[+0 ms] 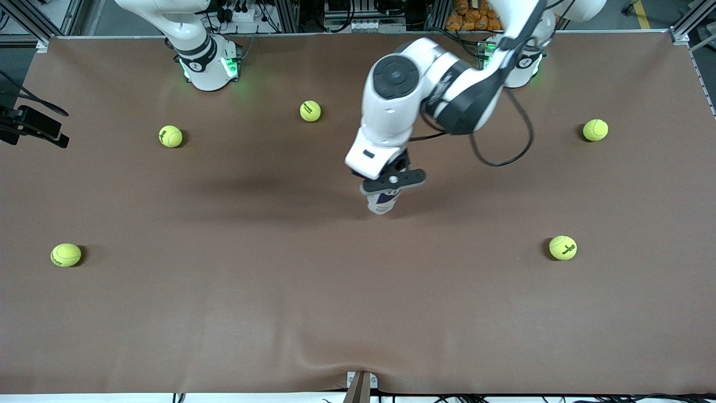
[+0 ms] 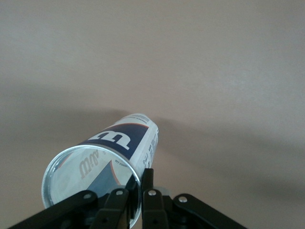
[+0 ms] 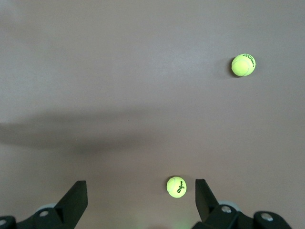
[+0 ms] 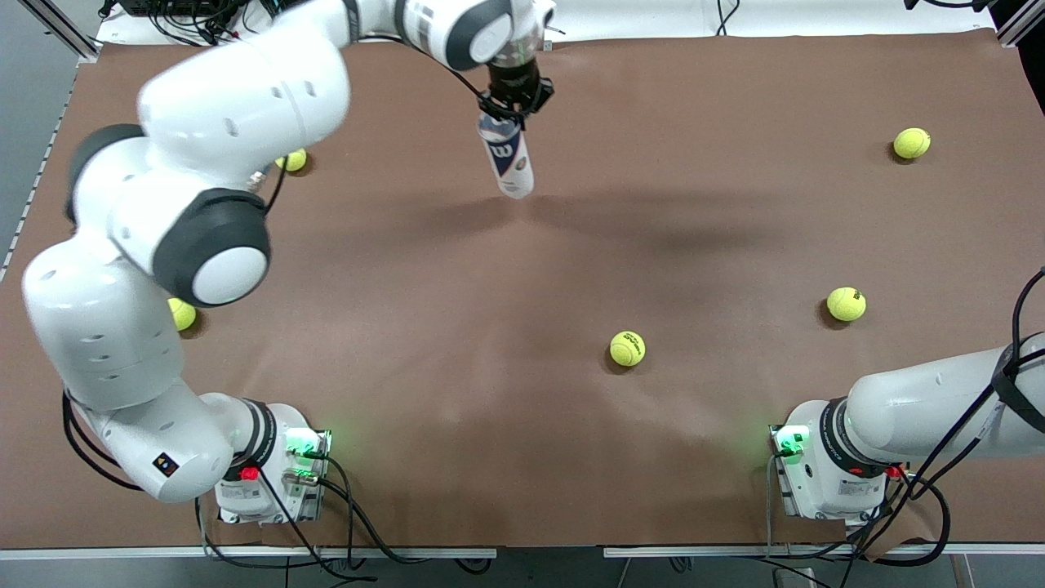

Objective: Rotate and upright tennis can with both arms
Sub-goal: 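Lift and rotate the can upright with the left gripper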

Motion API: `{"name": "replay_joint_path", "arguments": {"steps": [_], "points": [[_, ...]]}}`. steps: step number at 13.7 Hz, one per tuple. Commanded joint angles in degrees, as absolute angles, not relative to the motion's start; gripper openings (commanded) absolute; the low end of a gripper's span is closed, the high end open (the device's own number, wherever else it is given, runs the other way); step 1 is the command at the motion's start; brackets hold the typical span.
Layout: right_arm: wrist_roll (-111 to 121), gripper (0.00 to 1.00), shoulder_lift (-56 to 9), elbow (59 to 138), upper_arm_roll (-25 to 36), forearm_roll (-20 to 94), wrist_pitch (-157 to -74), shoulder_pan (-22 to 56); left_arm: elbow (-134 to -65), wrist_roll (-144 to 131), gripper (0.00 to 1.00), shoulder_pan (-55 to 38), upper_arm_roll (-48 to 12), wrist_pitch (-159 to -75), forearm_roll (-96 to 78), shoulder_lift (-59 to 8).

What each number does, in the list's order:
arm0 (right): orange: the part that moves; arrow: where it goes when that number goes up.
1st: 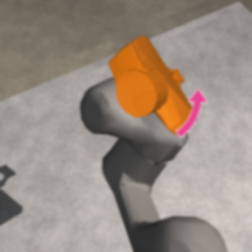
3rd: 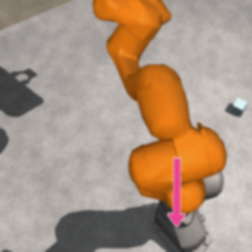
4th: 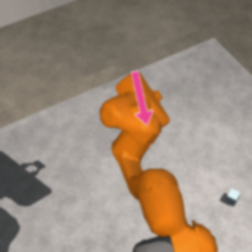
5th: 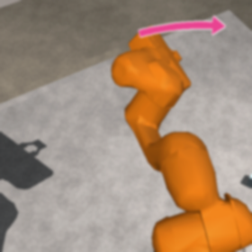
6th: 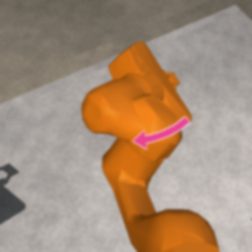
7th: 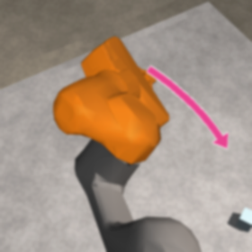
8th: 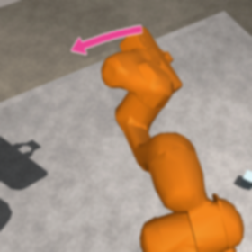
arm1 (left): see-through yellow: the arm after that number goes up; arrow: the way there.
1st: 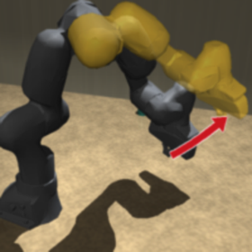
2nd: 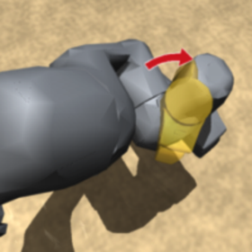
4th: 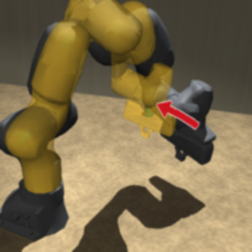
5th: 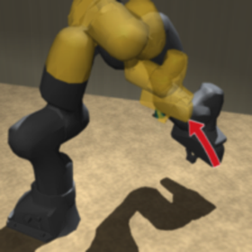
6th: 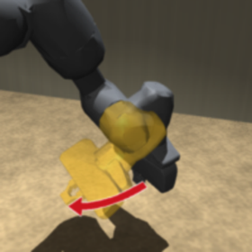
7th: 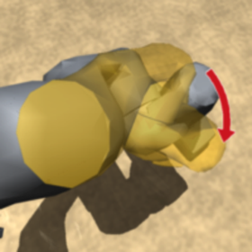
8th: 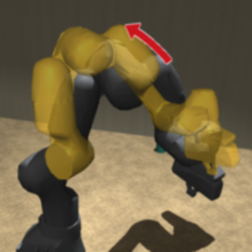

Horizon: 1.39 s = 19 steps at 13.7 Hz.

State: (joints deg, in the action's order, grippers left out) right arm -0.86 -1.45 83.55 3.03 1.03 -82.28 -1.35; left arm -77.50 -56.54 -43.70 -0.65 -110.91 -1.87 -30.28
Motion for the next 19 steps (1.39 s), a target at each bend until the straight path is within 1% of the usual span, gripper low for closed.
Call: {"name": "replay_joint_path", "arguments": {"steps": [1, 5, 12, 14, 18, 19], "points": [[-1.6, 1.00, -1.3, 83.5, 3.0, 1.1, -82.4, -1.4, -72.1, -59.7, 0.00, -45.0, -0.6, -112.9, -0.8, -35.8], [-1.6, 1.00, -1.3, 83.5, 3.0, 1.1, -82.4, -1.4, -71.9, -62.7, 0.00, -47.5, -0.1, -113.5, -0.7, -38.1], [-1.6, 1.00, -1.3, 83.5, 3.0, 1.1, -82.4, -1.4, -71.9, -66.3, 0.00, -48.4, 0.1, -112.9, -0.4, -38.4], [-1.6, 1.00, -1.3, 83.5, 3.0, 1.1, -82.4, -1.5, -71.9, -66.4, 0.00, -49.8, 1.6, -112.8, -0.3, -38.5], [-1.6, 1.00, -1.3, 83.5, 3.0, 1.1, -82.4, -1.5, -72.1, -66.3, 0.00, -50.2, 1.8, -112.2, -0.1, -38.4], [-1.6, 1.00, -1.3, 83.5, 3.0, 1.1, -82.4, -1.6, -72.1, -66.3, 0.14, -50.1, 1.9, -112.2, -0.1, -38.5]]}}
